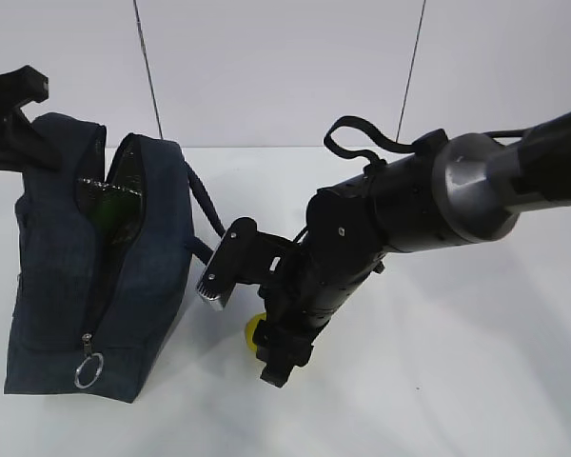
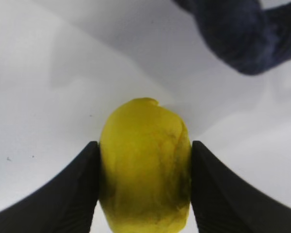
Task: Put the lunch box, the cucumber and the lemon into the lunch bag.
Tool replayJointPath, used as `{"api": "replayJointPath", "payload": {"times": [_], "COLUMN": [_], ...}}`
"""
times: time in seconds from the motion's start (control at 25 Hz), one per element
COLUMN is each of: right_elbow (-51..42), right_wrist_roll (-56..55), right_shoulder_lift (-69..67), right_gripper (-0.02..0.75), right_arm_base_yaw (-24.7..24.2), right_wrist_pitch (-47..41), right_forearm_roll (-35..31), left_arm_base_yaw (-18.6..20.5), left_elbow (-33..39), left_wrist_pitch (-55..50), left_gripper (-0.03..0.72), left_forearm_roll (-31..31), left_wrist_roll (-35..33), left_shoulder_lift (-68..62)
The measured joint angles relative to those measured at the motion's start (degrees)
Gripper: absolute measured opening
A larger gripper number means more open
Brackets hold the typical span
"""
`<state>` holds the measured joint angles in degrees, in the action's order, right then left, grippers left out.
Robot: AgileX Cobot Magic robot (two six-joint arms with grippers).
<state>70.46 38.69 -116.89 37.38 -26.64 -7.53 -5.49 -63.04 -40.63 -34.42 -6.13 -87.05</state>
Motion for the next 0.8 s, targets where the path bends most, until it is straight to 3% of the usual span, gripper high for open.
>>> {"api": "replayJointPath", "payload": {"times": [0.36, 0.8], "right_elbow": [0.0, 0.0], "right_wrist_roll": [0.0, 0.0], "right_shoulder_lift": [1.2, 14.0], "right_gripper": [0.409, 0.407], "right_arm_base_yaw": [0.0, 0.0], "right_wrist_pitch": [-1.8, -8.3], "right_forearm_roll": [0.0, 0.5], "left_arm_base_yaw": [0.0, 0.0], "left_elbow": [0.0, 0.0], "left_wrist_pitch": [0.0, 0.0], "left_gripper": [-0.007, -0.007], "left_forearm_roll": [0.7, 0.9], "left_wrist_roll": [-0.1, -0.1], "left_shoulder_lift": [0.0, 0.0]}}
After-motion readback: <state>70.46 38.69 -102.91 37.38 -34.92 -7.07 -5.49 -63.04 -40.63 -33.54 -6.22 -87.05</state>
